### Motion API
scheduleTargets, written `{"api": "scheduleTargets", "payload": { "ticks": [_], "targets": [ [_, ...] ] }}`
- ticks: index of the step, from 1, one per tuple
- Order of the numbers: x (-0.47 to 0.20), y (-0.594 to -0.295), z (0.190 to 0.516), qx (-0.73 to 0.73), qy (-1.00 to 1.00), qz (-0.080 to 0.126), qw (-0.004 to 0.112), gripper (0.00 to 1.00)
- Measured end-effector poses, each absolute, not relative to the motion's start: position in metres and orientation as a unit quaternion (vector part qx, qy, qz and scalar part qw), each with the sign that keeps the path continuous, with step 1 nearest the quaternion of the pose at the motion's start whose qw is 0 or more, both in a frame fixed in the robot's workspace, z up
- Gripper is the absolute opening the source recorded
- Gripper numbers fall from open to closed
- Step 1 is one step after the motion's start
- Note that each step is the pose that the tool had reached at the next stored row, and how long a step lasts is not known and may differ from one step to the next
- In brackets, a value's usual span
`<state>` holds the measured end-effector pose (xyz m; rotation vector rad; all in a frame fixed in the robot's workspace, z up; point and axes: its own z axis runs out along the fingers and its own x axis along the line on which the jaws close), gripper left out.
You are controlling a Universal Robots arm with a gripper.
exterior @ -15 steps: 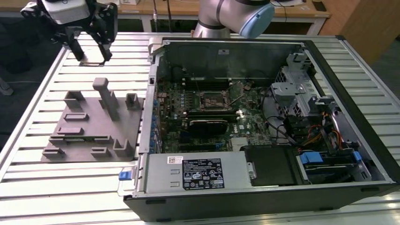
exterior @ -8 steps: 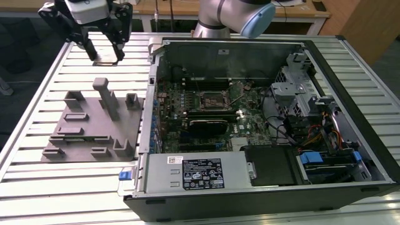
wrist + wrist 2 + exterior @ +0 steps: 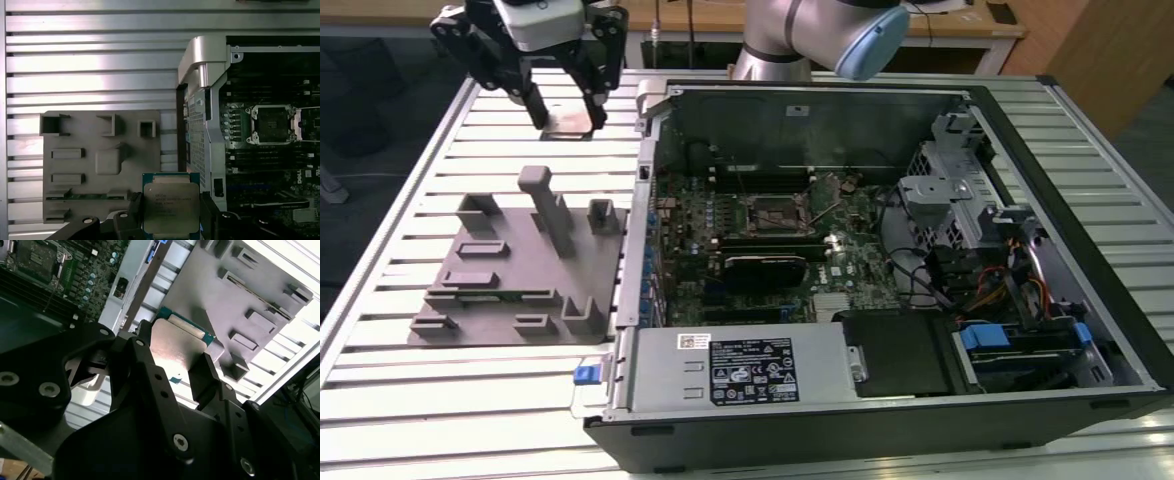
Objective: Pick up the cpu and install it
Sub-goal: 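Pick up the cpu and move it towards the insertion slot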
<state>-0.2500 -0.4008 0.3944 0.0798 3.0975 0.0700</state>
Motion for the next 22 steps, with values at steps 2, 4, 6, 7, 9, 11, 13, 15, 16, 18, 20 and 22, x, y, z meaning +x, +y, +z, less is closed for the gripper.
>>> {"api": "scheduleTargets", "payload": {
  "ticks": [2, 4, 6, 7, 9, 11, 13, 15, 16, 18, 20, 22],
  "targets": [
    [-0.245, -0.401, 0.394, 0.026, 0.999, 0.023, 0.021, 0.54],
    [-0.24, -0.401, 0.394, 0.026, 0.999, 0.023, 0.021, 0.54],
    [-0.235, -0.401, 0.394, 0.026, 0.999, 0.023, 0.021, 0.54],
    [-0.232, -0.401, 0.394, 0.026, 0.999, 0.023, 0.021, 0.54],
    [-0.227, -0.4, 0.394, 0.026, 0.999, 0.023, 0.021, 0.54],
    [-0.222, -0.4, 0.394, 0.026, 0.999, 0.023, 0.021, 0.54],
    [-0.216, -0.4, 0.394, 0.026, 0.999, 0.023, 0.021, 0.54],
    [-0.21, -0.4, 0.394, 0.026, 0.999, 0.023, 0.021, 0.54],
    [-0.207, -0.4, 0.394, 0.026, 0.999, 0.023, 0.021, 0.54],
    [-0.201, -0.4, 0.394, 0.026, 0.999, 0.023, 0.021, 0.54],
    [-0.196, -0.399, 0.394, 0.026, 0.999, 0.023, 0.021, 0.54],
    [-0.19, -0.399, 0.394, 0.026, 0.999, 0.023, 0.021, 0.54]
  ]
}}
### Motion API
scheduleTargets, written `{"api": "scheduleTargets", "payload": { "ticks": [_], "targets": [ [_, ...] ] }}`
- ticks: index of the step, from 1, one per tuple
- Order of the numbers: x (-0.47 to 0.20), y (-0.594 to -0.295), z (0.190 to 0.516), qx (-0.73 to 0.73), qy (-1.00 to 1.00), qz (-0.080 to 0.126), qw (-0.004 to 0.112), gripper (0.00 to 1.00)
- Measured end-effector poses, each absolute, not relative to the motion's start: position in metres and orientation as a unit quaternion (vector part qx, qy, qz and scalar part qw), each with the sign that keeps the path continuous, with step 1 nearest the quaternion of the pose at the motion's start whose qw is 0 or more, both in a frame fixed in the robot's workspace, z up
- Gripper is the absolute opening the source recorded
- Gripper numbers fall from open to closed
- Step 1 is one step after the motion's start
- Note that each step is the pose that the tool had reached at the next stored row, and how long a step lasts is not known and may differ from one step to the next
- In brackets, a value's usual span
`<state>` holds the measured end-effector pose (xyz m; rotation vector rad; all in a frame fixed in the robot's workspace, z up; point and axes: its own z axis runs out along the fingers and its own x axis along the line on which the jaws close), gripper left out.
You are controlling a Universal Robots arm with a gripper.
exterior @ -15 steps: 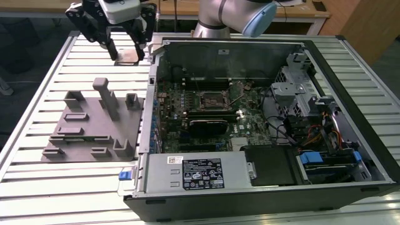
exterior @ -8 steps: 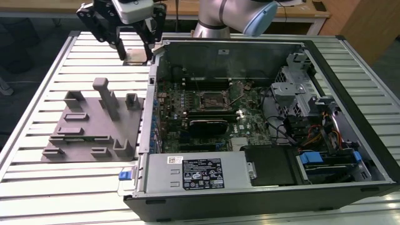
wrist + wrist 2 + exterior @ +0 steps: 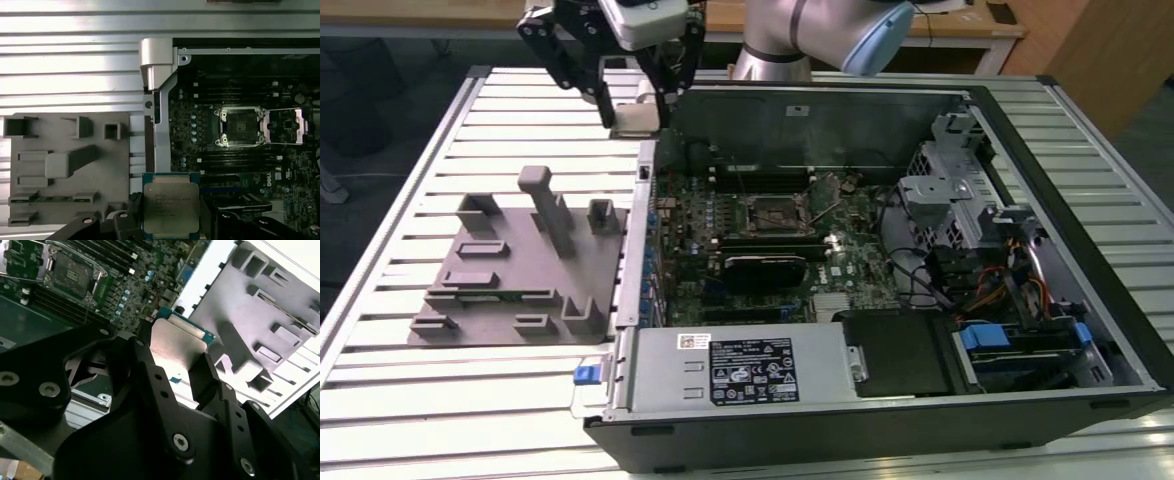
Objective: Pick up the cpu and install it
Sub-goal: 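Pick up the cpu and move it towards the insertion slot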
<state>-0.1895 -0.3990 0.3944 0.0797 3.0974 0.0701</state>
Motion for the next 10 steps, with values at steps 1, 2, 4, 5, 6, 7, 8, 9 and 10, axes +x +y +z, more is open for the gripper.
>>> {"api": "scheduleTargets", "payload": {
  "ticks": [1, 2, 4, 5, 6, 7, 8, 9, 10],
  "targets": [
    [-0.186, -0.399, 0.394, 0.026, 0.999, 0.023, 0.021, 0.54],
    [-0.183, -0.399, 0.394, 0.026, 0.999, 0.023, 0.021, 0.54],
    [-0.176, -0.399, 0.394, 0.026, 0.999, 0.023, 0.021, 0.54],
    [-0.173, -0.398, 0.394, 0.026, 0.999, 0.023, 0.021, 0.54],
    [-0.169, -0.398, 0.394, 0.026, 0.999, 0.023, 0.021, 0.54],
    [-0.165, -0.398, 0.394, 0.026, 0.999, 0.023, 0.021, 0.54],
    [-0.161, -0.398, 0.394, 0.026, 0.999, 0.023, 0.021, 0.54],
    [-0.158, -0.398, 0.394, 0.026, 0.999, 0.023, 0.021, 0.54],
    [-0.154, -0.398, 0.394, 0.026, 0.999, 0.023, 0.021, 0.54]
  ]
}}
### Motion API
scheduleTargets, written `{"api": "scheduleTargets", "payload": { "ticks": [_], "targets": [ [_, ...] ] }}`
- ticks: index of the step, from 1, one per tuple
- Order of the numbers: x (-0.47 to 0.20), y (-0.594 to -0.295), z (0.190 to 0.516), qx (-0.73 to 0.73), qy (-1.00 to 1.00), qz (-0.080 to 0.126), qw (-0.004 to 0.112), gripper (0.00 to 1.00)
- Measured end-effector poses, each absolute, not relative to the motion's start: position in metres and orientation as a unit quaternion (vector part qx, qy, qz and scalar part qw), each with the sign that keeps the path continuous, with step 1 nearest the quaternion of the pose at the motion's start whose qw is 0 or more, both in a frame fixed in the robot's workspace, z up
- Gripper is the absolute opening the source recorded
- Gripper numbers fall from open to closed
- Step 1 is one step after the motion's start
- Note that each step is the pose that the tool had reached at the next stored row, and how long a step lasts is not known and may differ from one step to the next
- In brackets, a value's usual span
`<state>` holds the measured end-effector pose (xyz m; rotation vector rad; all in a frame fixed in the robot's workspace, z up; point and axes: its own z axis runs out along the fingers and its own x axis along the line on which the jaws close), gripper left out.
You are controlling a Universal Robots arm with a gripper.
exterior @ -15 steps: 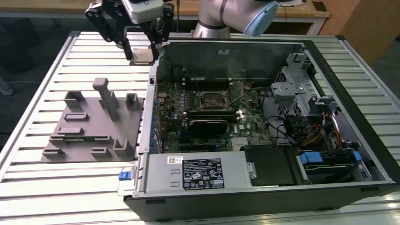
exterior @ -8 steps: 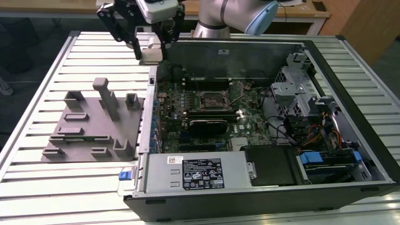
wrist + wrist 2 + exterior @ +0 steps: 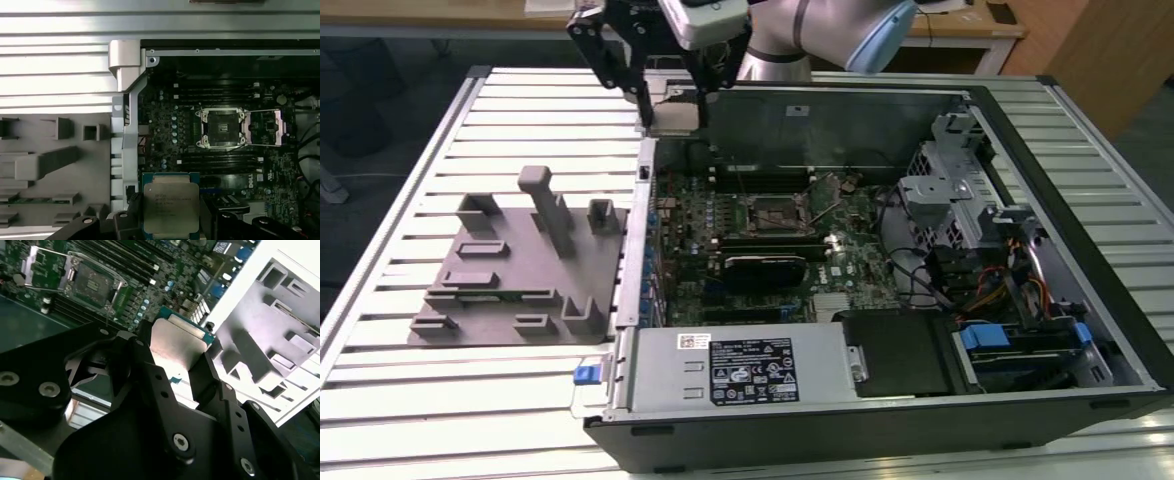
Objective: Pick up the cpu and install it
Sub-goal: 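Pick up the cpu and move it towards the insertion slot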
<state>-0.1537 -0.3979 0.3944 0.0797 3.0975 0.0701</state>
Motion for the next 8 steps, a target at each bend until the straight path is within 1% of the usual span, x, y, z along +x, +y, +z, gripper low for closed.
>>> {"api": "scheduleTargets", "payload": {
  "ticks": [8],
  "targets": [
    [-0.119, -0.397, 0.393, 0.026, 0.999, 0.023, 0.02, 0.54]
  ]
}}
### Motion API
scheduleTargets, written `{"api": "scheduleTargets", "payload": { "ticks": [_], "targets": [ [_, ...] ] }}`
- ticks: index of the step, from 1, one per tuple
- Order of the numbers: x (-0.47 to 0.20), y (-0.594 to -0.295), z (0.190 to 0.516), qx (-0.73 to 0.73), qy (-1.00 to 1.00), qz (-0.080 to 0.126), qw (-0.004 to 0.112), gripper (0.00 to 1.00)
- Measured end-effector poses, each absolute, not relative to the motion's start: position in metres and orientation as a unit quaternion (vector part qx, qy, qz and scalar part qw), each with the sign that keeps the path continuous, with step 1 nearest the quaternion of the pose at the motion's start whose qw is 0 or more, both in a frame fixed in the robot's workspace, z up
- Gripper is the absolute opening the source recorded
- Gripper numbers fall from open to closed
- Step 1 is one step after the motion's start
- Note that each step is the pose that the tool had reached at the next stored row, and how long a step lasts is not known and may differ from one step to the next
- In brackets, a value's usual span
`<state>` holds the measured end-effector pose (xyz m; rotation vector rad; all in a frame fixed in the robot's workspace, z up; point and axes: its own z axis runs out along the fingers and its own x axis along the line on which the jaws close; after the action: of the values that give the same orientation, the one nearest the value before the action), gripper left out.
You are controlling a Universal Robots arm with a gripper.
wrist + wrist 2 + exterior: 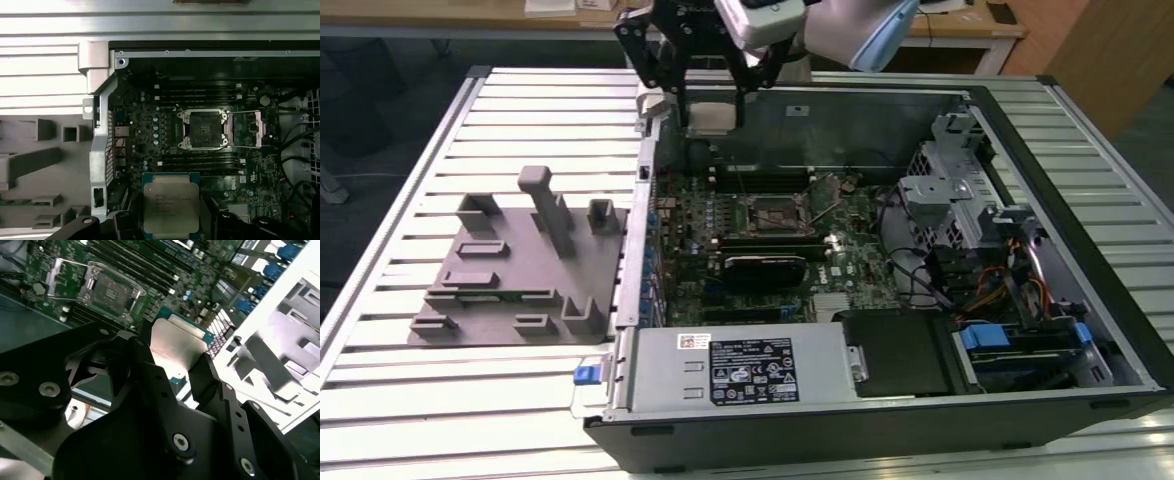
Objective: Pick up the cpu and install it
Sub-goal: 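Pick up the cpu and move it towards the insertion slot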
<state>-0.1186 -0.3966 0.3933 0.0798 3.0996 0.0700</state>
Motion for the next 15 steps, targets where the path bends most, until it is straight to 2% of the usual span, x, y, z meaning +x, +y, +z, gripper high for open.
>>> {"api": "scheduleTargets", "payload": {
  "ticks": [15],
  "targets": [
    [-0.065, -0.396, 0.374, 0.026, 0.999, 0.022, 0.012, 0.54]
  ]
}}
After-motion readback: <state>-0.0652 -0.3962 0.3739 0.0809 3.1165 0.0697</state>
